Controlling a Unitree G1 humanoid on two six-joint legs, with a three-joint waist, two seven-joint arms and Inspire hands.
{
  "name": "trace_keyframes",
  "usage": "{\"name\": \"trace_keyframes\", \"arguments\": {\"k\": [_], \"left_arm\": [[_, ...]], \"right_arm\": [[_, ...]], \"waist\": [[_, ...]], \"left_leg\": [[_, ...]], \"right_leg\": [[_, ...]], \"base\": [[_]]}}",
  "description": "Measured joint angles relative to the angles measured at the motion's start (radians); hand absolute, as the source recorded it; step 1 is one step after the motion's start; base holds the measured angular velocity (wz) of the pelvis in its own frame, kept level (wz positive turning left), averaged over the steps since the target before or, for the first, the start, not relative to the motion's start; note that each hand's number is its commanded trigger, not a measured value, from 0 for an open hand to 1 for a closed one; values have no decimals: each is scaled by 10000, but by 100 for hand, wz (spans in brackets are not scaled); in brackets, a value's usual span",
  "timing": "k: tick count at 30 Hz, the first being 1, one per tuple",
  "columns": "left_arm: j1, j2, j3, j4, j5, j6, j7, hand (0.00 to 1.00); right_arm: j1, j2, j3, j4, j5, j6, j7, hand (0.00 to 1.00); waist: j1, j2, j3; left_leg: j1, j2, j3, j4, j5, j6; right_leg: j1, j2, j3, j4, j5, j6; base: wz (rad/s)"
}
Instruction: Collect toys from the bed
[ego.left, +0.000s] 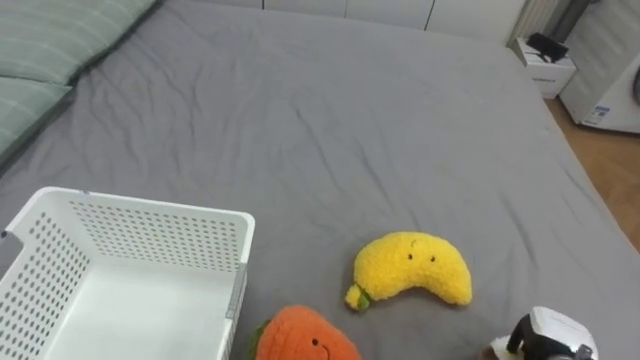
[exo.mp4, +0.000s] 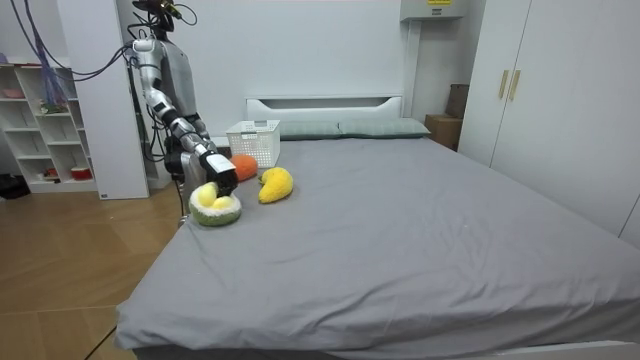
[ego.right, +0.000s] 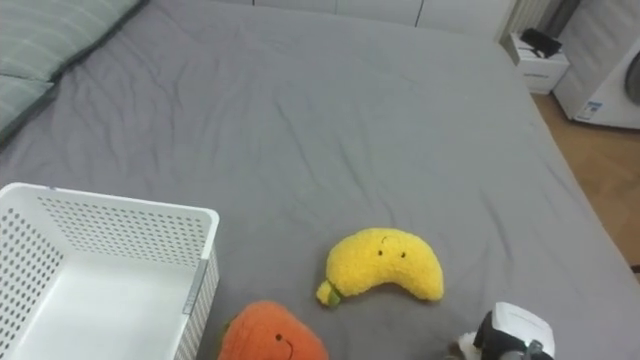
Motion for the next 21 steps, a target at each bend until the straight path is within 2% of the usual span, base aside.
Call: {"name": "trace_keyframes", "arguments": {"k": [3, 14, 18, 21], "left_arm": [[-37, 0, -141, 0, -2, 0, 77, 0], [-132, 1, -332, -95, -11, -20, 110, 0], [-155, -1, -320, -109, -4, -204, 116, 0], [-162, 3, -300, -93, -18, -315, 114, 0]], "right_arm": [[-4, -3, 119, 154, -8, 1, -150, 100], [21, 25, 390, 358, 346, -313, -587, 100], [12, 19, -82, 283, 790, -622, -666, 100], [32, 17, -692, -879, 1173, -684, -615, 100]], "waist": [[7, 73, 24], [13, 101, 11], [-46, 5, -24], [-152, 24, 19]], "left_leg": [[-7, 3, 2, -19, 0, -1], [1, 4, -7, -20, 2, -2], [-1, -1, 2, -21, 3, -1], [-108, -18, 8, 1, 7, 5]], "right_leg": [[-10, 10, 11, -9, 0, 0], [-6, 13, -16, 0, 1, -1], [-17, 2, -22, 25, 0, -1], [-189, -31, -11, 109, -3, 4]], "base": [[0], [0], [0], [-6]]}}
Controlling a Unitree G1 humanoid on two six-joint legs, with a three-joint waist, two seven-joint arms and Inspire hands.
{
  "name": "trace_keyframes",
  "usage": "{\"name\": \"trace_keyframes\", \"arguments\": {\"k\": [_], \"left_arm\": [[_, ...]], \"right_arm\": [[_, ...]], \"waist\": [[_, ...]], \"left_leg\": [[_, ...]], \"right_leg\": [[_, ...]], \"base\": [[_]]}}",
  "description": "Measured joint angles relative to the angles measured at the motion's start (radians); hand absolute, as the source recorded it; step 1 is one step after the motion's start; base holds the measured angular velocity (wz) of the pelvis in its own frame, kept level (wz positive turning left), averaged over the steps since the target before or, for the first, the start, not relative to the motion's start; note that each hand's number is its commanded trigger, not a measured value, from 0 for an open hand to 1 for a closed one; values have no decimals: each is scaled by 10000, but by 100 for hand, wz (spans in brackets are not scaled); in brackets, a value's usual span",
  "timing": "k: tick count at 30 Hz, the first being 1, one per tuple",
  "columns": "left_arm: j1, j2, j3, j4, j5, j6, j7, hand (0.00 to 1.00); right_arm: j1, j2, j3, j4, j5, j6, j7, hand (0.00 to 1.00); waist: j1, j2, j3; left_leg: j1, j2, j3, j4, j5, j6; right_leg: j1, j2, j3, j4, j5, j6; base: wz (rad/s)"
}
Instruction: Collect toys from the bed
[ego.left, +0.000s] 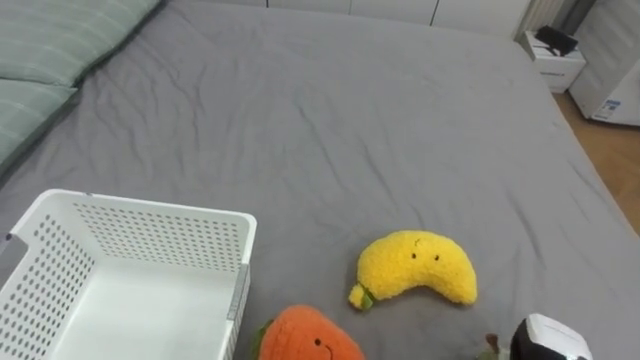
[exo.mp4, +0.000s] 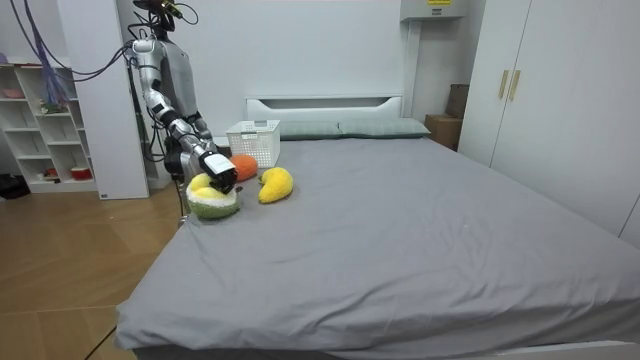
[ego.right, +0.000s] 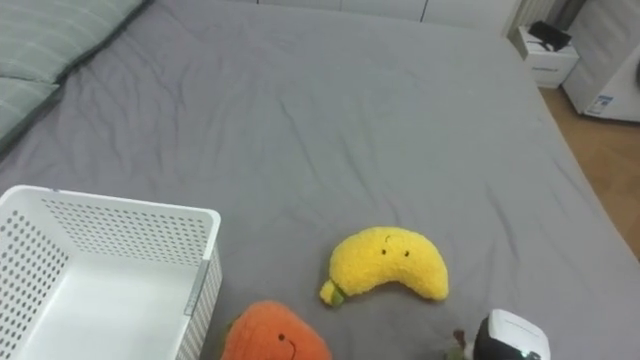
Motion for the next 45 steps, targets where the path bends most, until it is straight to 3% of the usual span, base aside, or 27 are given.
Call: {"name": "trace_keyframes", "arguments": {"k": [3, 5, 7, 12, 17, 22, 26, 31, 34, 37, 39, 45], "left_arm": [[-45, 24, 12, 16, -3, -43, -61, 0], [-42, 36, 24, 67, 20, -55, -89, 0], [2, 107, 21, 96, -17, -169, -171, 0], [-11, 86, -17, 109, -123, -298, -187, 0], [-89, 71, -8, 314, -91, -332, -196, 0], [-73, 58, -11, 366, -83, -329, -325, 0], [-104, 64, -14, 493, -84, -339, -401, 0], [-382, 64, -14, 552, -23, -308, -472, 0], [-437, 90, -24, 589, -10, -384, -484, 0], [-506, 81, -31, 591, -8, -485, -484, 0], [-591, 54, -30, 590, -16, -519, -484, 0], [-709, 7, -257, 550, -107, -589, -568, 0]], "right_arm": [[14, -47, -205, -2364, 79, -10, -13, 100], [49, -51, -282, -3763, 81, -13, -23, 100], [29, -55, -418, -5377, 256, -30, -101, 100], [-63, -52, -417, -7354, 1169, -100, -151, 100], [-303, -58, -329, -8222, 1500, -40, 308, 100], [-383, -66, -129, -9348, 1940, 345, 1148, 100], [-569, -65, 255, -9902, 2254, 360, 1395, 100], [-1048, -61, 872, -10083, 3186, 610, 1866, 100], [-1464, -59, 1328, -10168, 3755, 667, 2065, 100], [-1731, -61, 1879, -10248, 3915, 664, 2217, 100], [-1987, -33, 2300, -10252, 3920, 657, 2556, 100], [-2510, 87, 3469, -10282, 4322, 669, 3491, 100]], "waist": [[-403, -21, 49], [-476, -90, 64], [-473, -174, 115], [-382, -233, 93], [-400, -186, 64], [-359, -40, -4], [-352, 0, 13], [70, -18, 25], [236, -103, 26], [651, -249, 24], [977, -359, 72], [1585, -405, 63]], "left_leg": [[-93, -19, 19, 24, 16, 9], [-77, -14, 40, 3, 16, 9], [-87, -5, 91, -19, 16, 7], [-142, 18, 161, -38, 16, 6], [-190, 41, 224, -22, 15, 4], [-178, 46, 232, -4, 16, 4], [-169, 46, 220, 13, 16, 4], [-216, 46, 191, -19, 13, 4], [-364, 27, -24, 55, 14, 4], [-394, 38, -116, 87, 19, -4], [-424, 35, -172, 96, 19, -4], [-526, 3, -402, 153, 18, -1]], "right_leg": [[-183, -16, 94, 122, -21, -1], [-181, 7, 140, 102, -21, 0], [-163, 17, 123, 65, -21, -1], [-249, 27, 125, 104, -18, -4], [-343, 27, 151, 232, -17, -7], [-339, 19, 128, 260, -16, -9], [-318, 13, 120, 270, -14, -12], [-352, 13, 125, 287, -13, -14], [-358, -26, -153, 249, -12, -15], [-364, -19, -265, 226, -12, -15], [-362, -31, -425, 212, -12, -15], [-341, -71, -694, 210, -11, -12]], "base": [[-4], [0], [0], [-2], [-4], [0], [0], [1], [20], [11], [9], [9]]}}
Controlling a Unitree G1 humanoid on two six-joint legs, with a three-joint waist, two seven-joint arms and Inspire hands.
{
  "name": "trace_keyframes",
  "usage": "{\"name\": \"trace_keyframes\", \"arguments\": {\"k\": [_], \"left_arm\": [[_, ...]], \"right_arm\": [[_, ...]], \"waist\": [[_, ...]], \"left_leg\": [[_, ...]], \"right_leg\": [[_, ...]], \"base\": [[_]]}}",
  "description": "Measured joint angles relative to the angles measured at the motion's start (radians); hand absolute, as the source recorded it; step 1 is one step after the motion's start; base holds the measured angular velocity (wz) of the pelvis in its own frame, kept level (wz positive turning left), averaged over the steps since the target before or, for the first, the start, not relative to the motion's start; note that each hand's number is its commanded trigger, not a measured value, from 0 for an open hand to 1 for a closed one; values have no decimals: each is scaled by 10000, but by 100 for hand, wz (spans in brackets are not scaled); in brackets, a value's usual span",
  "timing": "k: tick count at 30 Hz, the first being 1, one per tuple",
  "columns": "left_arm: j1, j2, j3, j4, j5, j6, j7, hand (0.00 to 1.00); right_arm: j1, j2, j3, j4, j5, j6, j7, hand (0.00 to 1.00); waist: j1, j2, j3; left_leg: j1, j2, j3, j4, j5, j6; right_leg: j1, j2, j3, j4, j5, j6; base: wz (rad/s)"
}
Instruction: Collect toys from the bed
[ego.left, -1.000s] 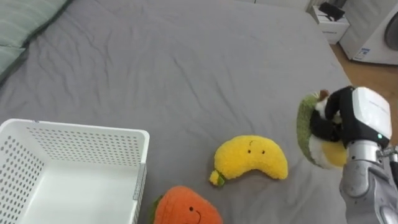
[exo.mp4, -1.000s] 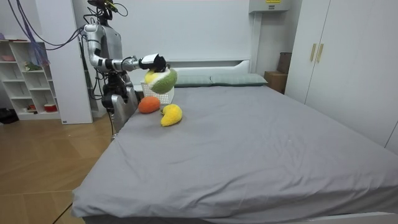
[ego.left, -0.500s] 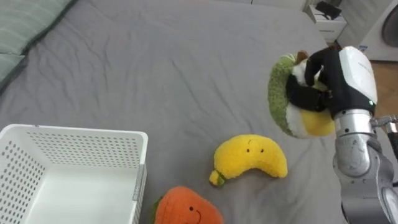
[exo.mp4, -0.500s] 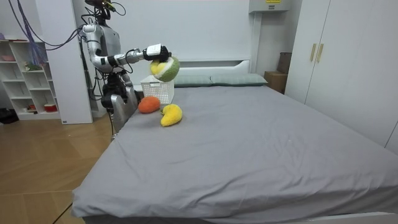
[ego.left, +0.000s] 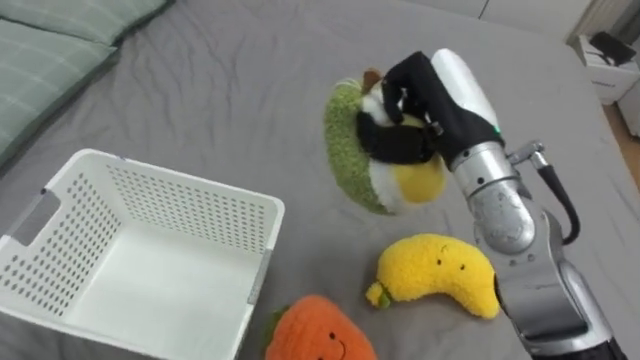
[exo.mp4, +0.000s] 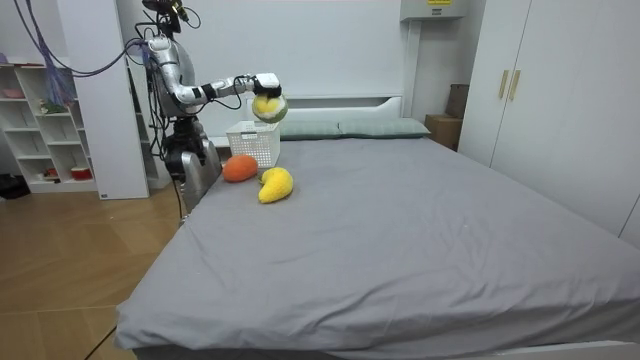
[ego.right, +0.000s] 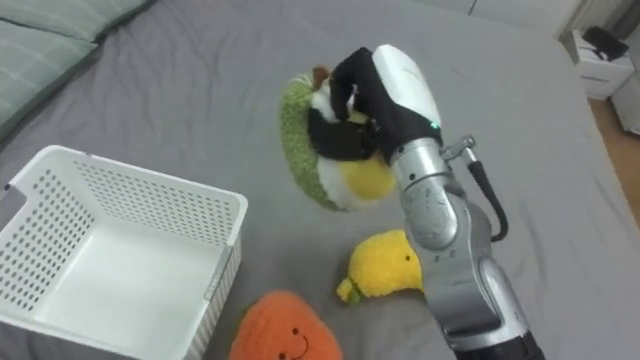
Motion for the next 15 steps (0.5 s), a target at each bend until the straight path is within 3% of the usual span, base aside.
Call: {"name": "trace_keyframes", "arguments": {"k": [9, 15], "left_arm": [[-74, -78, -196, -110, 292, 6, -44, 0], [-139, -110, -199, -570, 385, 5, -46, 0]], "right_arm": [[-413, 465, 1581, -29, 24, 193, 934, 100], [-601, 956, 1984, 330, -166, 192, 1178, 100]], "waist": [[833, -160, 10], [1397, -361, 107]], "left_leg": [[-185, -49, -334, 60, 8, -11], [-325, -133, -557, 60, 71, -3]], "right_leg": [[-2, -41, -351, -6, 0, 1], [12, -89, -607, -138, 0, 1]], "base": [[9], [11]]}}
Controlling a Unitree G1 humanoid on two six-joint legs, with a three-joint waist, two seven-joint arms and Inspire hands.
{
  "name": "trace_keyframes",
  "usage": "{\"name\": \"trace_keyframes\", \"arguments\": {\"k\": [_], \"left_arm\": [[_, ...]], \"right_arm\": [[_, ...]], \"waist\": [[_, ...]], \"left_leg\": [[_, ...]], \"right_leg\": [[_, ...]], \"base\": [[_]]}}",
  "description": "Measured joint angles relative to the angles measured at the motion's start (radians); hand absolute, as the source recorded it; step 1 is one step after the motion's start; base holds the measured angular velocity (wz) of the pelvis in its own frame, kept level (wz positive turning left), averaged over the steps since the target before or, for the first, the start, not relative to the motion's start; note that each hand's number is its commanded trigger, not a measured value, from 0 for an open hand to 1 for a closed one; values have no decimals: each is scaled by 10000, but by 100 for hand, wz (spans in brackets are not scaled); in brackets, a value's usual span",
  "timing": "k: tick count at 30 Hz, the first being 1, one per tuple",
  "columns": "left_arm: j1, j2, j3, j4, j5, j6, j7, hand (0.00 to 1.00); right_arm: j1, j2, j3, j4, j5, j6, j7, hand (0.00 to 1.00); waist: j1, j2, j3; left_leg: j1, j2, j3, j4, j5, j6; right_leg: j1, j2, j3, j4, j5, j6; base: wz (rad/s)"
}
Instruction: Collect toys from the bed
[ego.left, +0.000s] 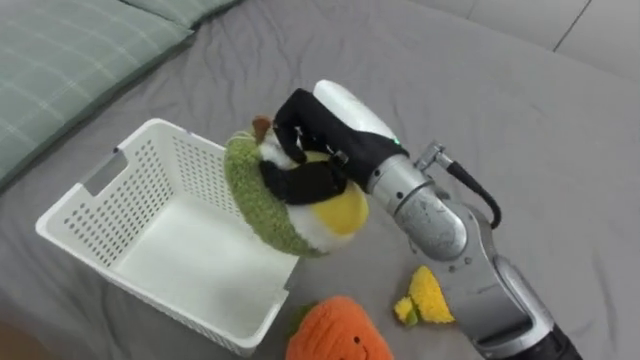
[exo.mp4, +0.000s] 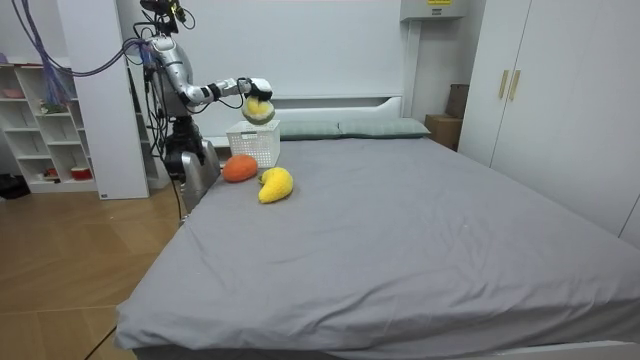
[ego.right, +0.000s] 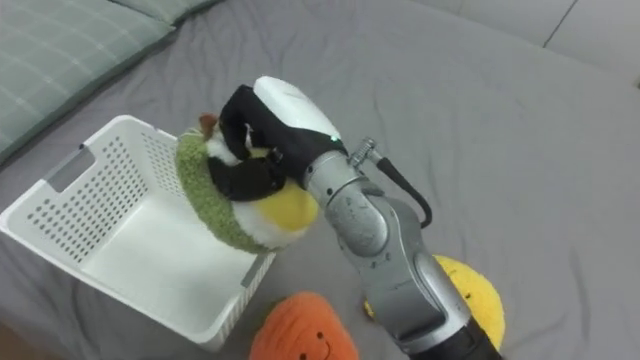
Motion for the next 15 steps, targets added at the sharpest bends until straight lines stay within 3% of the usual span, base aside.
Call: {"name": "trace_keyframes", "arguments": {"k": [3, 10, 11, 12, 13, 14, 15], "left_arm": [[-39, -8, -7, -114, -16, 8, -9, 0], [-176, 6, 20, -115, 3, 87, -72, 0], [-180, 8, 30, -115, 18, 97, -81, 0], [-188, 11, 37, -148, 72, 114, -84, 0], [-189, 11, 38, -188, 122, 123, -88, 0], [-189, 2, 29, -264, 149, 132, -93, 0], [-187, 0, 29, -301, 140, 136, -92, 0]], "right_arm": [[-4, 256, 240, 311, -146, 47, 136, 100], [-71, 318, 787, 776, -191, 381, 660, 100], [-77, 378, 787, 776, -193, 420, 665, 80], [-91, 413, 785, 776, -199, 428, 665, 53], [-91, 430, 784, 776, -199, 429, 664, 19], [-91, 447, 792, 799, -189, 430, 664, 0], [-92, 472, 807, 885, -177, 430, 657, 0]], "waist": [[160, -74, 36], [512, -201, 111], [495, -240, 106], [487, -257, 99], [481, -266, 93], [500, -290, 83], [547, -291, 82]], "left_leg": [[-99, -25, -137, 23, 4, 4], [-156, -34, -207, 27, 6, 5], [-185, -46, -268, 37, 6, 5], [-231, -61, -315, 68, 6, 5], [-274, -76, -355, 104, 6, 5], [-305, -95, -387, 131, 9, 8], [-302, -95, -389, 131, 10, 9]], "right_leg": [[-24, -21, -186, -19, 1, 1], [-36, -25, -294, -46, 0, 2], [-36, -32, -371, -55, 0, 2], [-36, -41, -430, -74, 0, 2], [-33, -45, -477, -112, 2, 5], [-23, -51, -486, -160, 5, 9], [-18, -50, -488, -159, 5, 9]], "base": [[13], [3], [12], [13], [13], [9], [6]]}}
